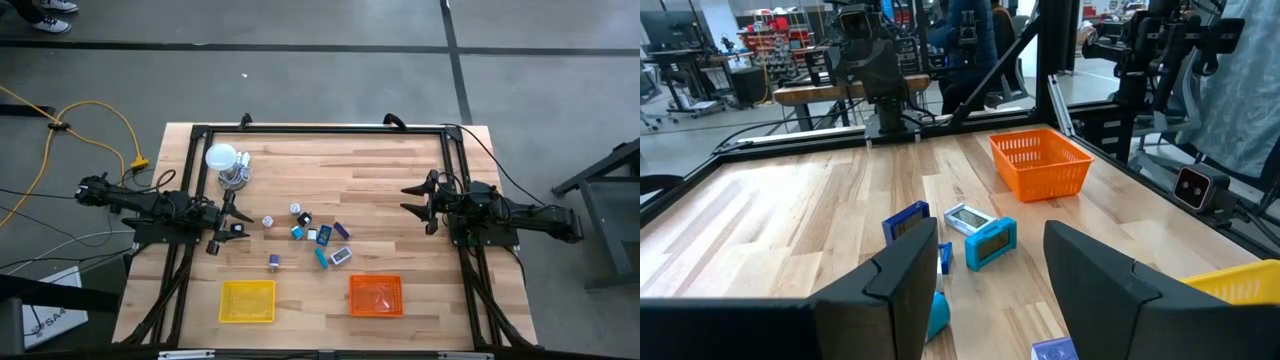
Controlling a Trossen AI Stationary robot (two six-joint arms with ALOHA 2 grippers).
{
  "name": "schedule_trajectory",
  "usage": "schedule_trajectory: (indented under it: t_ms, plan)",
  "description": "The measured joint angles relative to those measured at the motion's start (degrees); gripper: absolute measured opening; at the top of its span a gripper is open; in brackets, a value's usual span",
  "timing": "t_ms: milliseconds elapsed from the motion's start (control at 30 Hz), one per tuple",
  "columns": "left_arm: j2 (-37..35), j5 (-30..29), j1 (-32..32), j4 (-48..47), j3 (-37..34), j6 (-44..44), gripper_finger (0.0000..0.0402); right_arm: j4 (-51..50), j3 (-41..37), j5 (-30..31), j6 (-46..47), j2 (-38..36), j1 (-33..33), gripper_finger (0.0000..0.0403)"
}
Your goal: Pick & Place Office items
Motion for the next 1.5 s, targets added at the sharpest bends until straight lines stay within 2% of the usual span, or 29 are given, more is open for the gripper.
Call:
schedule_trajectory:
  t_ms: [400,633,800,1033,1233,1500]
  plan:
    - [0.0,-0.3,-0.1,-0.1,0.0,2.1,0.0177,0.0,0.0,0.0,0.0,0.0,0.0,0.0195]
    - [1.1,-8.9,1.3,-1.1,1.2,1.4,0.0177,0.0,0.0,0.0,0.0,0.0,0.0,0.0195]
    - [6.6,-12.2,2.2,-1.1,4.4,-0.2,0.0177,0.0,0.0,0.0,0.0,0.0,0.0,0.0195]
    - [17.4,-13.4,3.2,-1.7,11.0,-3.3,0.0177,0.0,0.0,0.0,0.0,0.0,0.0,0.0195]
    - [23.1,-18.3,3.3,-8.0,17.3,-6.9,0.0177,0.0,0.0,0.0,0.0,0.0,0.0,0.0195]
    - [28.3,-18.6,3.3,-14.1,23.0,-9.4,0.0177,0.0,0.0,0.0,0.0,0.0,0.0,0.0195]
